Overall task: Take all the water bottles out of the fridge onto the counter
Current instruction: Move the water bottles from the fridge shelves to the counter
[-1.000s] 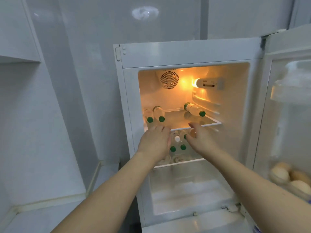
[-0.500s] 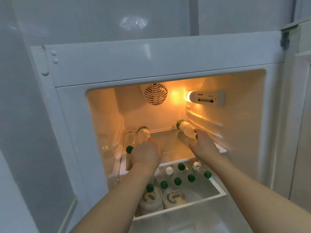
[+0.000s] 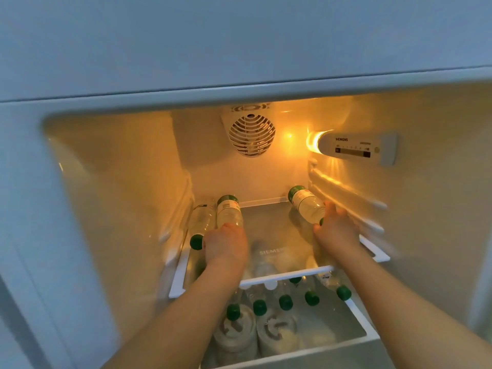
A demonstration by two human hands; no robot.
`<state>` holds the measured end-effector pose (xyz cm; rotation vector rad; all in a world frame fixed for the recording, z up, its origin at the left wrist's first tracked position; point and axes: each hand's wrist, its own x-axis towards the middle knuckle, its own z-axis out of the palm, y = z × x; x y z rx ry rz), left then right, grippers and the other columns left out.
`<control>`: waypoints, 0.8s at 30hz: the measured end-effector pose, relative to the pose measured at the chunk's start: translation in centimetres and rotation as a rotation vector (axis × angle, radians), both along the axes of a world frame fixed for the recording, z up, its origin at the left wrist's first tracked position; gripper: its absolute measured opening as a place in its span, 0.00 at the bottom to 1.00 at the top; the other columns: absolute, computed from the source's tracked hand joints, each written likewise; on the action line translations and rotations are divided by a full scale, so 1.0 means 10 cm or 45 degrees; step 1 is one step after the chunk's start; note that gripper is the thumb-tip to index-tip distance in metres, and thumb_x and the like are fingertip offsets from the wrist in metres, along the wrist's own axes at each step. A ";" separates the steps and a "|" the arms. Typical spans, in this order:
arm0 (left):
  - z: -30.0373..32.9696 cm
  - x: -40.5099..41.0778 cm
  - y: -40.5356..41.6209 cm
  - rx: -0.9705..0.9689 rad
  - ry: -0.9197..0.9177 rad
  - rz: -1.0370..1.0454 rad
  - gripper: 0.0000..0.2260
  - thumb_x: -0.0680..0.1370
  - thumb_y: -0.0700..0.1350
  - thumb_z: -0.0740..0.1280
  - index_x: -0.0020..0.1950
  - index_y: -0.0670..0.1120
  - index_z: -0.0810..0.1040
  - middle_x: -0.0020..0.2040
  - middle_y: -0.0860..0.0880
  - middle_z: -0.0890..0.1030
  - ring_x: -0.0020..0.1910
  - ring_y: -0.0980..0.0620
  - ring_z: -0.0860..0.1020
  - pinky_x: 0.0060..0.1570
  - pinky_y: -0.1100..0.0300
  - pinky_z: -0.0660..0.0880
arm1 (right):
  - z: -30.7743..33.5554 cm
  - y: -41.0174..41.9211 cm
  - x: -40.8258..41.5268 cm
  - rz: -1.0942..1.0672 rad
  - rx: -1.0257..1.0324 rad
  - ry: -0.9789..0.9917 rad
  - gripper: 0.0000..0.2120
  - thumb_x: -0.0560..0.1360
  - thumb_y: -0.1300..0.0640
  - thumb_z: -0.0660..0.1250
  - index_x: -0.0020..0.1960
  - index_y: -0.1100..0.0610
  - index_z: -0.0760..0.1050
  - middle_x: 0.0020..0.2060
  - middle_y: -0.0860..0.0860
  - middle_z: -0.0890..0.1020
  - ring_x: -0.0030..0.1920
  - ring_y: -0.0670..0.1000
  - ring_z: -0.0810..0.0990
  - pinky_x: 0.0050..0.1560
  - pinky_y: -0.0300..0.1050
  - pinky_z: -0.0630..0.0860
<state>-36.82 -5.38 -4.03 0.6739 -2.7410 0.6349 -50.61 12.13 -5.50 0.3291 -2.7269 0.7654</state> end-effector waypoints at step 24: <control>1.03 0.08 0.13 0.449 0.878 -0.220 0.19 0.80 0.59 0.59 0.62 0.46 0.68 0.55 0.47 0.73 0.53 0.47 0.75 0.43 0.57 0.70 | 1.06 -0.20 0.60 0.365 -1.049 0.309 0.18 0.76 0.49 0.68 0.61 0.57 0.70 0.57 0.51 0.71 0.56 0.52 0.72 0.55 0.49 0.70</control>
